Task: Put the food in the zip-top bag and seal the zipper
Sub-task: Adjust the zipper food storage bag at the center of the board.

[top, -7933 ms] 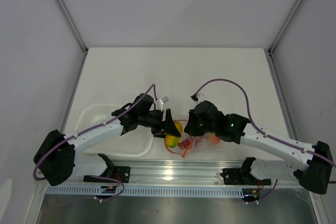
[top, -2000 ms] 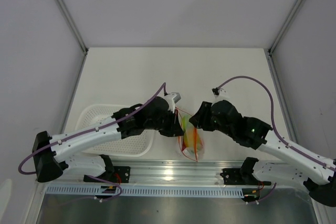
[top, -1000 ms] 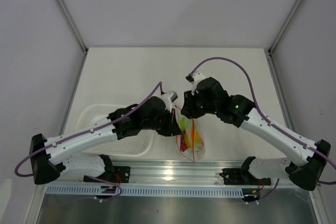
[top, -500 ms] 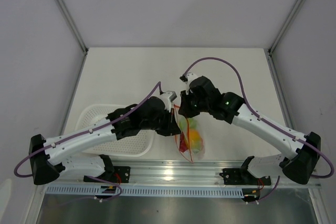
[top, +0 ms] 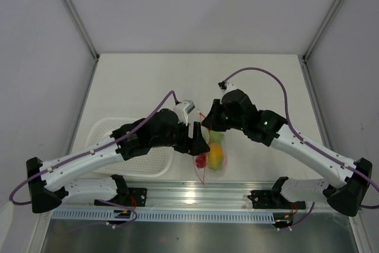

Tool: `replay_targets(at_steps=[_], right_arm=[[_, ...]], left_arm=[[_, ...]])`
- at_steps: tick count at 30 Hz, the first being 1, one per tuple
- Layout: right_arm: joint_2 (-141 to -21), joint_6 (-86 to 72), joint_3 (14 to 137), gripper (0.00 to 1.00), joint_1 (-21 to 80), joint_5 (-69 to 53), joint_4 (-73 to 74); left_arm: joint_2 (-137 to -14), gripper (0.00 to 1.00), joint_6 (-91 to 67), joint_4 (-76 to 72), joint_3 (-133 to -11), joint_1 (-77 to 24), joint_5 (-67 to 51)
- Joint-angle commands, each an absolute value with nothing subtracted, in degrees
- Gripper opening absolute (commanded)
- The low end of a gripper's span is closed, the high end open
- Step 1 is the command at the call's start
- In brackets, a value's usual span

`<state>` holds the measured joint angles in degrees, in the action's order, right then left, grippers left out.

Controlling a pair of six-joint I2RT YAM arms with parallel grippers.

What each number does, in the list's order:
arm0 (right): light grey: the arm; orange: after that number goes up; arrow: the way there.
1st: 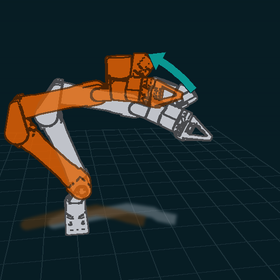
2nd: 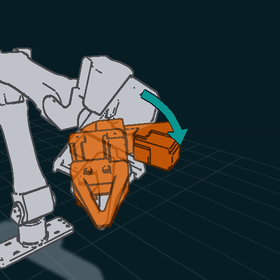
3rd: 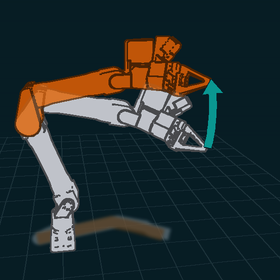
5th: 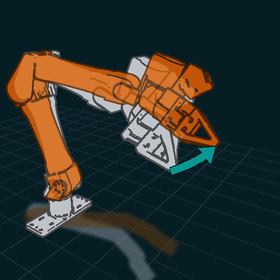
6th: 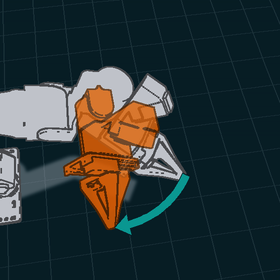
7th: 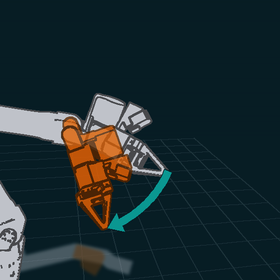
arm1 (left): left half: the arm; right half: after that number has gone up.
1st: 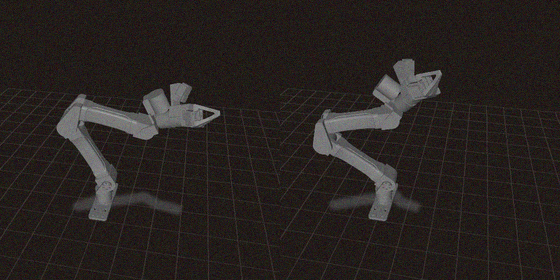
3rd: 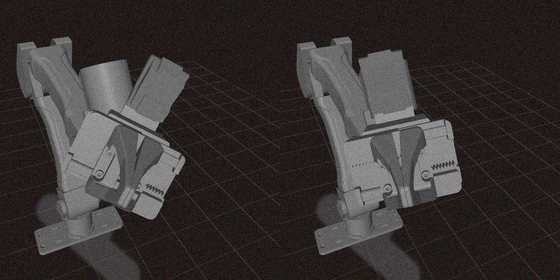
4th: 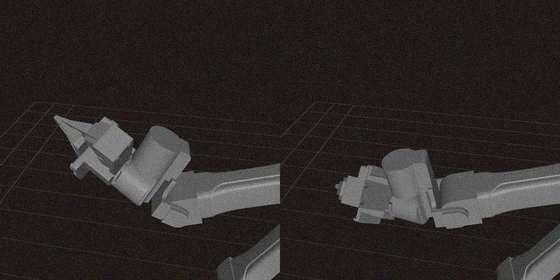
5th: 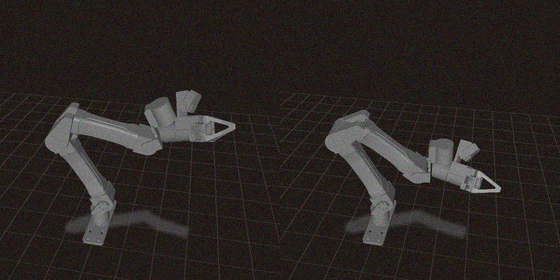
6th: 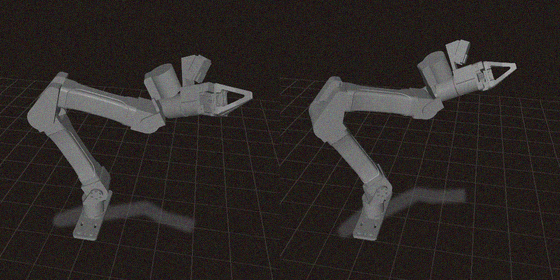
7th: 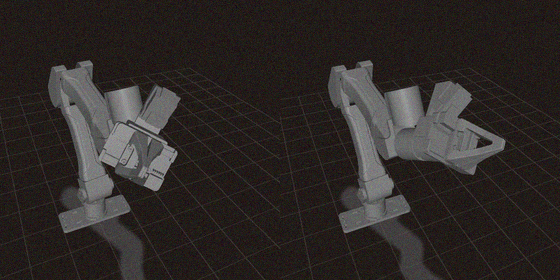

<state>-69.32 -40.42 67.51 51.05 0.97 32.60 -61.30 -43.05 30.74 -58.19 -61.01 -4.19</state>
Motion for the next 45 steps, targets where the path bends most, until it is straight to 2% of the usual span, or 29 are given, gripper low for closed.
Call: replay_targets(at_steps=[1,13,19,22,25,27,29,30,31,32,33,35,39,45], right_arm=[[-66.97,-48.49,66.1,0.0,51.77,4.83,29.45],[-62.58,-62.83,60.03,0.0,54.14,12.47,25.4],[-62.58,-68.37,60.38,0.0,56.25,16.43,27.42],[-62.4,-68.56,60.38,0.0,57.21,17.13,27.51],[-62.05,-68.64,60.38,0.04,57.57,18.01,28.74],[-61.61,-68.64,59.94,0.08,57.74,18.45,29.44],[-61.09,-67.68,59.51,0.13,57.74,18.46,29.27],[-60.65,-66.98,59.41,0.2,57.74,18.37,29.09],[-60.47,-65.49,59.41,0.23,57.83,18.37,29.0],[-60.21,-64.78,59.5,0.26,57.75,18.8,29.26],[-59.86,-64.08,59.5,0.34,57.74,19.16,29.53],[-58.8,-60.58,59.68,0.4,57.39,19.42,30.23],[-56.61,-50.58,60.64,0.49,55.29,15.49,30.58],[-53.27,-37.12,60.56,0.5,48.53,10.03,34.71]], left_arm=[[-61.17,0.82,-42.54,28.83,-59.15,-61.35,-4.39],[-65.91,0.8,-43.94,31.29,-60.82,-61.44,-3.08],[-69.17,0.76,-44.12,32.78,-62.4,-62.23,-0.53],[-69.35,0.67,-44.3,33.13,-62.32,-62.23,-0.26],[-68.04,0.46,-44.12,33.22,-61.7,-62.31,2.28],[-67.33,0.39,-43.95,33.22,-61.0,-62.31,3.16],[-66.62,0.31,-43.68,33.48,-60.82,-62.31,3.43],[-66.45,0.28,-43.68,33.66,-60.47,-62.31,3.6],[-66.18,0.2,-43.42,33.84,-60.56,-62.31,3.86],[-65.92,0.16,-43.24,33.84,-60.56,-62.31,3.78],[-65.83,0.13,-43.07,33.66,-60.38,-62.31,3.78],[-65.48,0.01,-42.37,33.75,-60.21,-62.31,3.52],[-65.04,0.01,-40.87,33.84,-60.03,-62.23,2.99],[-63.2,0.01,-35.61,31.47,-58.8,-62.05,-1.56]])
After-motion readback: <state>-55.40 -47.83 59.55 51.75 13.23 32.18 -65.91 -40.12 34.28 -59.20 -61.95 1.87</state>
